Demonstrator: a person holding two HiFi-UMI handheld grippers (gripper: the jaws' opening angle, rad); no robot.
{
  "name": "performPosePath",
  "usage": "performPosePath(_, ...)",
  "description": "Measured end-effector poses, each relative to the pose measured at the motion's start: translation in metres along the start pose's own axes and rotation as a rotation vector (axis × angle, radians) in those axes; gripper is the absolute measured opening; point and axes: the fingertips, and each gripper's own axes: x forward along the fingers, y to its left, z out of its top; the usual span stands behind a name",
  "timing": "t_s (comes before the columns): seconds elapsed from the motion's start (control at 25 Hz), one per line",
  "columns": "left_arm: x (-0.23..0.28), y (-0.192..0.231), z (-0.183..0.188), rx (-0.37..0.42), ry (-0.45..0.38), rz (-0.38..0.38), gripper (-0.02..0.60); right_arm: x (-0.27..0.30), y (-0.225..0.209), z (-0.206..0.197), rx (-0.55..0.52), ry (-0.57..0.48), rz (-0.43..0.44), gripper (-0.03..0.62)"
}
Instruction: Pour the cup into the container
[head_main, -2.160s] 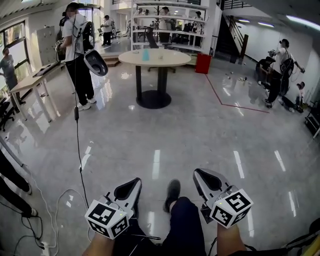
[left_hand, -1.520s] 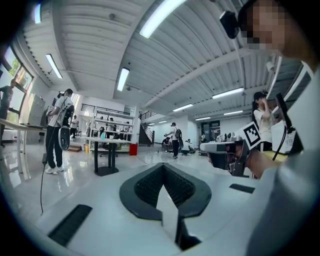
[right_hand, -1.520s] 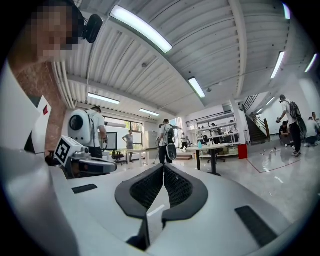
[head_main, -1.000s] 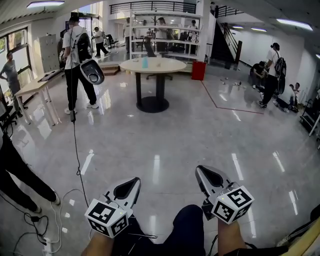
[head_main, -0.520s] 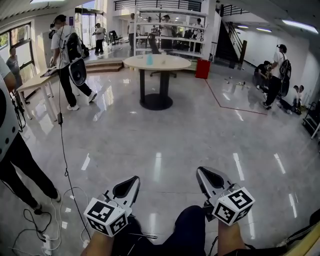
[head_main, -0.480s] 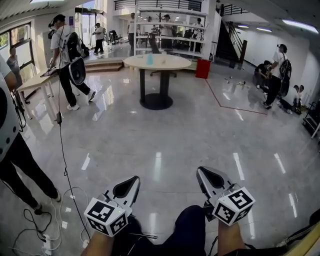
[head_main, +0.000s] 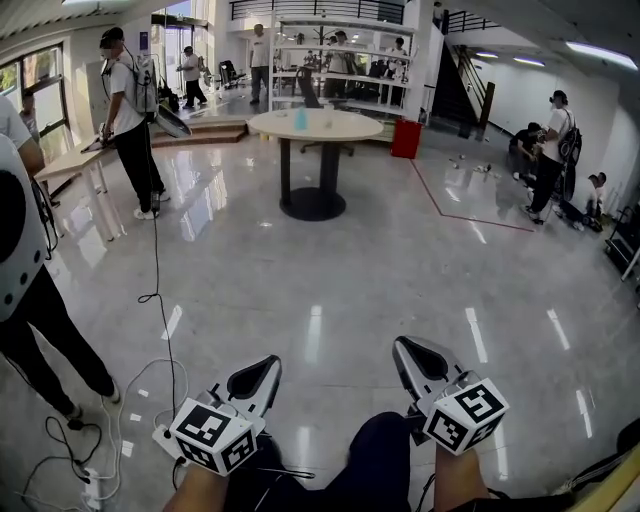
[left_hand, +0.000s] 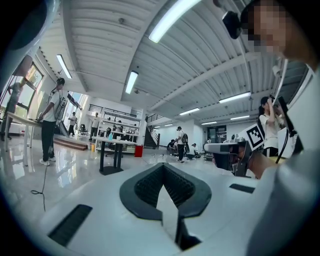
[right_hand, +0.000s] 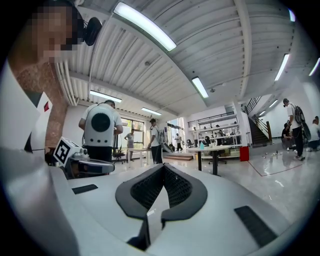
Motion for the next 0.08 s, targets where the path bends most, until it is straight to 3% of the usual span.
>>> performPosePath(0.08, -0.0011, 0.0002, -0.0038, -0.001, 0.006, -0.003, -0.008, 0.0005, 0.0016, -0.0025, 0.000, 0.000, -0.002, 0.005)
